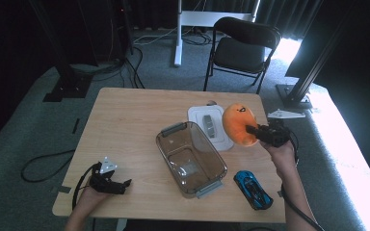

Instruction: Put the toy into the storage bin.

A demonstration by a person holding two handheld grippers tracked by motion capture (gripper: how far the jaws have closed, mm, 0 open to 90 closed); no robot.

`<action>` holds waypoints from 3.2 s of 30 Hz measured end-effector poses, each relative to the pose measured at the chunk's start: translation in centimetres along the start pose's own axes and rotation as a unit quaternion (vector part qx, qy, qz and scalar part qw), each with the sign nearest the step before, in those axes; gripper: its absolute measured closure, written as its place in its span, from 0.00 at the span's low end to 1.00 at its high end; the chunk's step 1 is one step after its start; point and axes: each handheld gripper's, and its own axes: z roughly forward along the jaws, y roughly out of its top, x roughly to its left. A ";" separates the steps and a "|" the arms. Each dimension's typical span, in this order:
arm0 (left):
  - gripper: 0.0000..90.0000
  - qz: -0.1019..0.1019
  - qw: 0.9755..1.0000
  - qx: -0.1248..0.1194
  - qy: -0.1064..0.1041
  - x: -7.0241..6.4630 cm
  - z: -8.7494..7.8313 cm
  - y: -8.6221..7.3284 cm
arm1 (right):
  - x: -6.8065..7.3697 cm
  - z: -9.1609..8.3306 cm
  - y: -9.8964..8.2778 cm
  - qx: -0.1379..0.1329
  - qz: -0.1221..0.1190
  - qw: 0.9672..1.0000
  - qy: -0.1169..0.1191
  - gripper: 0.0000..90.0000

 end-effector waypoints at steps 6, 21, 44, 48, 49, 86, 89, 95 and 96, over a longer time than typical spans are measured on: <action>0.01 0.001 1.000 0.000 0.000 0.0 0.0 0.0 | 1.9 -0.6 1.1 -0.013 -0.024 0.999 0.028 0.83; 0.01 0.000 1.000 0.001 -0.001 0.0 0.0 0.0 | 6.4 -1.3 2.8 -0.030 -0.078 0.992 0.097 0.82; 0.01 0.000 1.000 0.001 0.000 0.0 0.0 0.0 | 11.8 -0.4 2.3 -0.005 -0.150 0.973 0.172 0.82; 0.01 0.000 1.000 0.000 0.000 0.0 0.0 0.0 | 12.4 -0.3 2.1 -0.001 -0.161 0.971 0.180 0.82; 0.01 0.000 1.000 0.000 0.000 0.0 0.0 0.0 | 12.6 -0.3 2.1 0.001 -0.162 0.970 0.181 0.82; 0.01 0.000 1.000 0.001 -0.001 0.0 0.0 0.0 | 14.3 3.8 -1.8 0.100 -0.197 0.957 0.189 0.82; 0.01 0.000 1.000 0.001 -0.001 0.0 0.0 0.0 | 14.4 4.2 -2.1 0.109 -0.196 0.956 0.187 0.82; 0.01 -0.001 1.000 0.001 -0.001 0.0 0.0 0.0 | 14.4 5.1 -2.3 0.128 -0.200 0.954 0.184 0.81; 0.01 -0.001 1.000 0.001 0.000 0.0 0.0 0.0 | 14.4 5.2 -2.3 0.131 -0.201 0.953 0.184 0.81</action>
